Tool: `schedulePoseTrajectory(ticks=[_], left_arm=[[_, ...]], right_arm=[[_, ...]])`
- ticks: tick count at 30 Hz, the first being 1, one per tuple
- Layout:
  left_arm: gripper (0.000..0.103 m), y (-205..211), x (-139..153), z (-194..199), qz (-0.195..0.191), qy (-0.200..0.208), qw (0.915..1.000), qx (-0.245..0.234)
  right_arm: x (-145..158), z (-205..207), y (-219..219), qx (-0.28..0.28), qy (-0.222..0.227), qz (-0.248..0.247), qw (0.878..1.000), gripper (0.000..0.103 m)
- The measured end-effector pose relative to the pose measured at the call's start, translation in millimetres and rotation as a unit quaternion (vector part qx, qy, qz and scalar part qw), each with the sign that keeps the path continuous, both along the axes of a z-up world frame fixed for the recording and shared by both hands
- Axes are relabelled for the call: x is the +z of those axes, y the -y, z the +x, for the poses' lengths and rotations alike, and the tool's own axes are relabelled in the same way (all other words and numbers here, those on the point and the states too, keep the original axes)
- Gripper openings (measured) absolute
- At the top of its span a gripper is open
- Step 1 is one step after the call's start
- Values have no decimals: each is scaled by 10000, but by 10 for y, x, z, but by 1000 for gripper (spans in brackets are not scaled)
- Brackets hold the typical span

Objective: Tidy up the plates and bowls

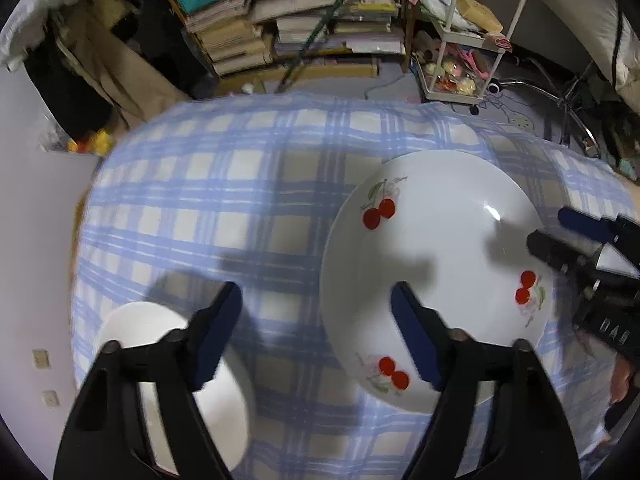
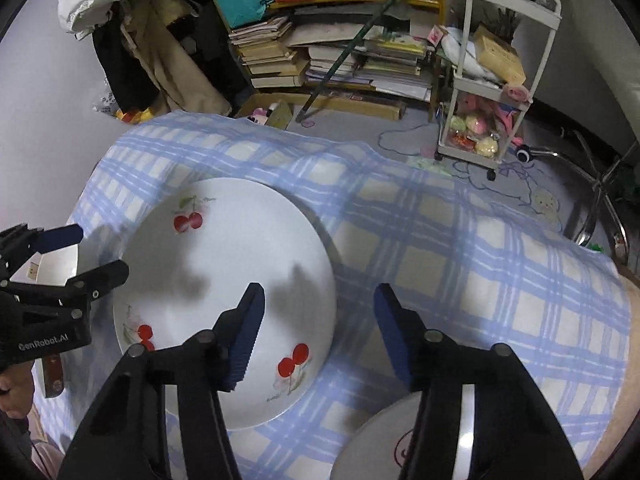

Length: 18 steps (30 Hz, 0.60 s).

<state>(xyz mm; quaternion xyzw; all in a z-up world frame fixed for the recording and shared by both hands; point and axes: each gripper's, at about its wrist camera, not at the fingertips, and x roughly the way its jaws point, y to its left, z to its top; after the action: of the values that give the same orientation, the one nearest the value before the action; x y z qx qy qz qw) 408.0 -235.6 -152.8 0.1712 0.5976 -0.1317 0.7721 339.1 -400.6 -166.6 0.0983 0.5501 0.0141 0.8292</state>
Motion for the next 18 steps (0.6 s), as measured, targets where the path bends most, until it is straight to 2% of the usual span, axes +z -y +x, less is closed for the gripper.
schedulePoseTrajectory(ticks=[2, 4, 6, 9, 10, 12, 15, 18], left_arm=[[60, -1, -78, 87, -63, -259, 9995, 154], [45, -13, -150, 164, -72, -461, 9983, 361], [41, -14, -204, 201, -140, -601, 9974, 374], [30, 15, -291, 215, -60, -686, 9972, 306], [29, 18, -317, 221, -145, -757, 9966, 304], [28, -16, -360, 239, -495, -1020, 9925, 454], [26, -62, -383, 257, -651, -1104, 9893, 694], [25, -50, -342, 201, -587, -1009, 9917, 532]], right_arm=[[-42, 23, -2, 47, -94, 51, 9999, 56], [-59, 40, -18, 108, -144, -15, 9998, 45], [-72, 60, -24, 228, -183, -34, 9996, 38], [-151, 99, 2, 257, -374, -71, 9989, 34], [-187, 119, 10, 287, -453, -81, 9985, 27], [-235, 146, 18, 323, -545, 24, 9980, 18], [-264, 152, 34, 278, -508, 216, 9981, 16], [-267, 133, 69, 224, -465, 345, 9981, 16]])
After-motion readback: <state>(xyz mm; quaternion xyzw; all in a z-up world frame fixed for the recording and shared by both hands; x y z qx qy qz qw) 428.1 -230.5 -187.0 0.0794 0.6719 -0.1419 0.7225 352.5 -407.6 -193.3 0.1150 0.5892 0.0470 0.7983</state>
